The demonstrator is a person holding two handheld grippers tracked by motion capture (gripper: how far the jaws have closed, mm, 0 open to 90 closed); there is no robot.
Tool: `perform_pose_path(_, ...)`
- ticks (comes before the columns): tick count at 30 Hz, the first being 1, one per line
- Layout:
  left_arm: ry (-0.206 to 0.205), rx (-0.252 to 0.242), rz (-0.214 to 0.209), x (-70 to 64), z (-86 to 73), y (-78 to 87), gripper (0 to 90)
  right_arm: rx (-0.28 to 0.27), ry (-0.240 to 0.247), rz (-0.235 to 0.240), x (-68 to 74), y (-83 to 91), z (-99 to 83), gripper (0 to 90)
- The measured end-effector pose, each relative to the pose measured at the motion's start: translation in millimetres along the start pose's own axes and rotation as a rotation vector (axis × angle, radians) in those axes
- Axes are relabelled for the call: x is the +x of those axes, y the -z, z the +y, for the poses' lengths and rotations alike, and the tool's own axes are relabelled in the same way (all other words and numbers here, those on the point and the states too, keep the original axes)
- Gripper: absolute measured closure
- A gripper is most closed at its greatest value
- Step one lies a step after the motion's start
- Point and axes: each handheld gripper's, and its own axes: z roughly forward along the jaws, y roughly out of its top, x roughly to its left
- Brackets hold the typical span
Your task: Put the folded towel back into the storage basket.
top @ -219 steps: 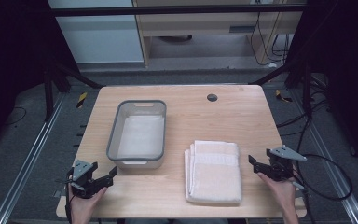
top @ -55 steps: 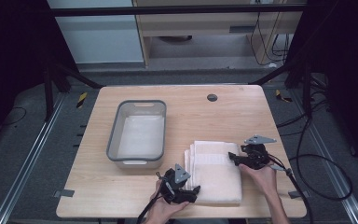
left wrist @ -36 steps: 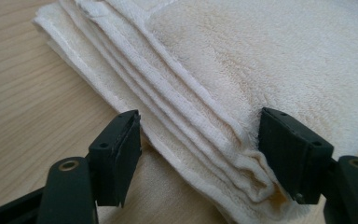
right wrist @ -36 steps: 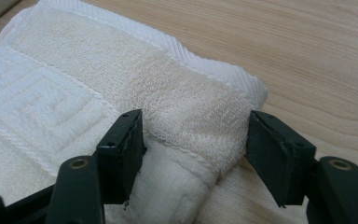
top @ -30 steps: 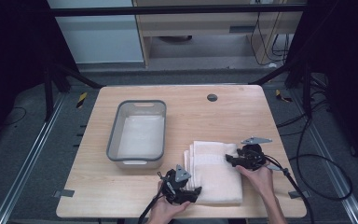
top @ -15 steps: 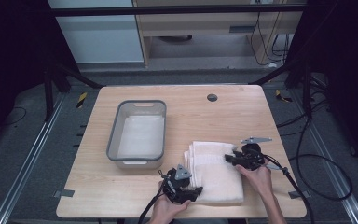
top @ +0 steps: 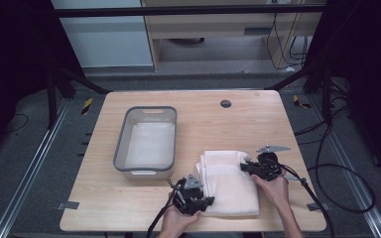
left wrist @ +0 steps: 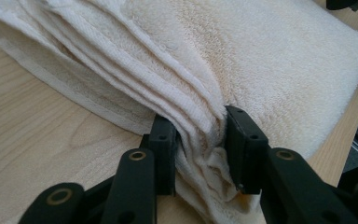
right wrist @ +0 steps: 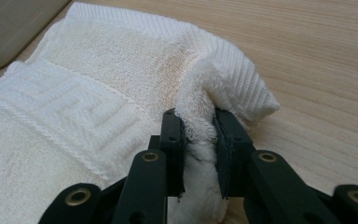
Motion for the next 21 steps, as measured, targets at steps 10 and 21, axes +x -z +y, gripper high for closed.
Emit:
perform_pose_path(10,-0.009,-0.022,0.004,-2.6,3.5,9.6,73.3,-0.043,0.022,-0.001,4.5,14.6,5.0,76.8)
perform_pose_path(21,-0.041,-0.055,0.024,-5.9,11.7,28.8,74.3,-0.095,0.037,0.015,12.6,29.4,10.5,77.1)
